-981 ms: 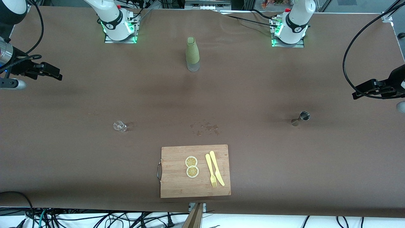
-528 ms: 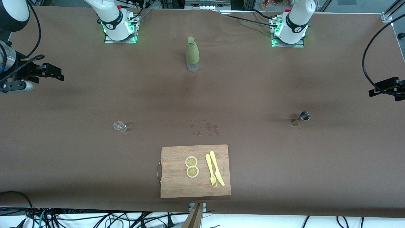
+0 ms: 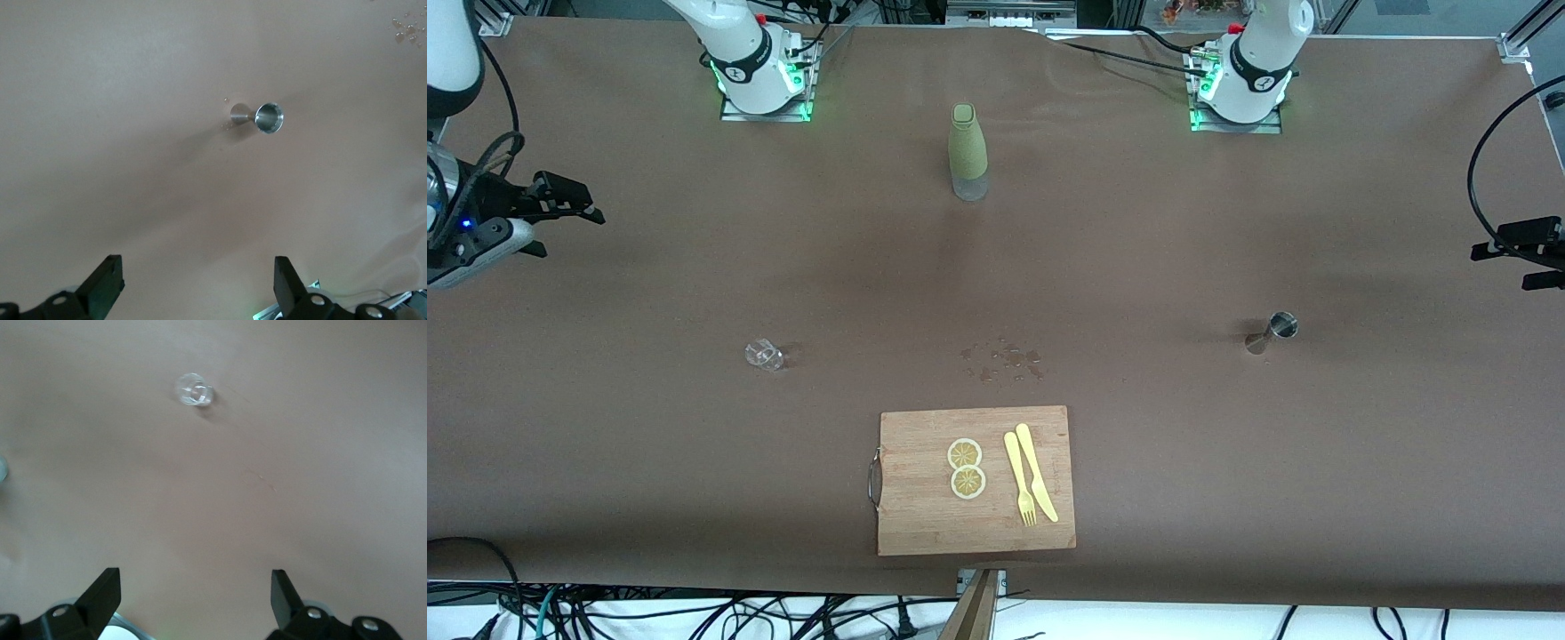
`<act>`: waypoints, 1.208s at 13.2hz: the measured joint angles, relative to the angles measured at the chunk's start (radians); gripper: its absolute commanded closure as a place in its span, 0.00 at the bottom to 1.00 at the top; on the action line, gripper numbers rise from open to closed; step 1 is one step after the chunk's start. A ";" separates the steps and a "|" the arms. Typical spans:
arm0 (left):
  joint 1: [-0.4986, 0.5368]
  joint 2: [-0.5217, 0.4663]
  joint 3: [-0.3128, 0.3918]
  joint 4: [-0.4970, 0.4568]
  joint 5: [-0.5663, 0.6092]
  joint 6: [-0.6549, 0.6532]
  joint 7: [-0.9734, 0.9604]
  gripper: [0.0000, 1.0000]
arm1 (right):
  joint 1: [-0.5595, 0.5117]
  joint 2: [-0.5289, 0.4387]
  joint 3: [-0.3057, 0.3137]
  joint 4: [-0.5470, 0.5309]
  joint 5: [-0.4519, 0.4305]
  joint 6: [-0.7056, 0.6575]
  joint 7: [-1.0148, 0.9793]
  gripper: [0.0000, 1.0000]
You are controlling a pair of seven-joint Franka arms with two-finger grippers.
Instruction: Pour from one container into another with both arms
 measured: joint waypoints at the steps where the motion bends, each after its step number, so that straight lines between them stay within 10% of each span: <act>1: 0.013 0.001 0.015 -0.010 -0.032 -0.005 0.052 0.00 | -0.013 0.017 -0.018 0.000 0.044 0.001 -0.100 0.00; 7: 0.092 0.072 0.181 -0.179 -0.399 -0.047 0.580 0.00 | -0.112 0.152 -0.060 0.000 0.329 0.007 -0.624 0.00; 16: 0.174 0.347 0.206 -0.255 -0.735 -0.258 1.339 0.00 | -0.147 0.524 -0.059 0.131 0.741 0.014 -1.348 0.00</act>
